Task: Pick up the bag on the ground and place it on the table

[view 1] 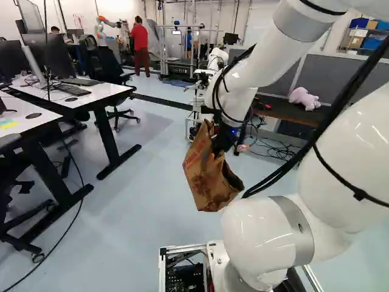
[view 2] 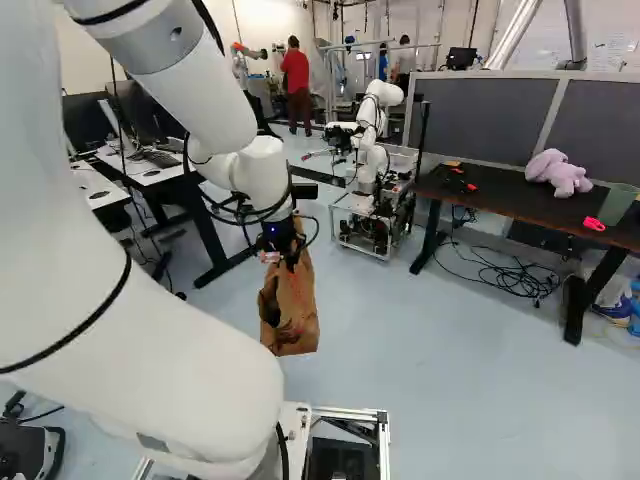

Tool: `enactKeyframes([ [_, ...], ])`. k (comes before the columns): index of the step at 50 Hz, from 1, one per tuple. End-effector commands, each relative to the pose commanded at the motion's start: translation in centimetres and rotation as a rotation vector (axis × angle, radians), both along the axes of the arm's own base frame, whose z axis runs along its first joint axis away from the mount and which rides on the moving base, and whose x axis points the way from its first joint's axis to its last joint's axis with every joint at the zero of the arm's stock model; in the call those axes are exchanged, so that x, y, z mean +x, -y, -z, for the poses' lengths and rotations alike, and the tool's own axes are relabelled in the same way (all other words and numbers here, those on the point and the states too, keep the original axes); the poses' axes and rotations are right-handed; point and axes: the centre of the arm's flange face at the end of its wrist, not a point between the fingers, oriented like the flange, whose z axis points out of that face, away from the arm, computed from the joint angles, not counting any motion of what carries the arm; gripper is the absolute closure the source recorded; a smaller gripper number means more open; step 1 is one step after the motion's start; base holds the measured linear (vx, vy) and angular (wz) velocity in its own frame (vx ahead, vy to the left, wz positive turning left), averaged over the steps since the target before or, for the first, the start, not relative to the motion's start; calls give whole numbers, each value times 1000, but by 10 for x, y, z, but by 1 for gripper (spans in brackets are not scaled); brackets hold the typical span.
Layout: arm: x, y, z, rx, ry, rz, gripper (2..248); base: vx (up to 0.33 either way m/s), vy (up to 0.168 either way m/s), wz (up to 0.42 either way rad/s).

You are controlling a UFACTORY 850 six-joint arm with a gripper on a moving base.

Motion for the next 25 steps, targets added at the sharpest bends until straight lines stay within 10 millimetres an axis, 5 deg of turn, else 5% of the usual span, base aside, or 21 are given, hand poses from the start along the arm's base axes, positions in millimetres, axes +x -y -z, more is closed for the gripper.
enactKeyframes([
  [25, 11, 6, -35, 13, -20, 10, 229, 0, 0, 0],
])
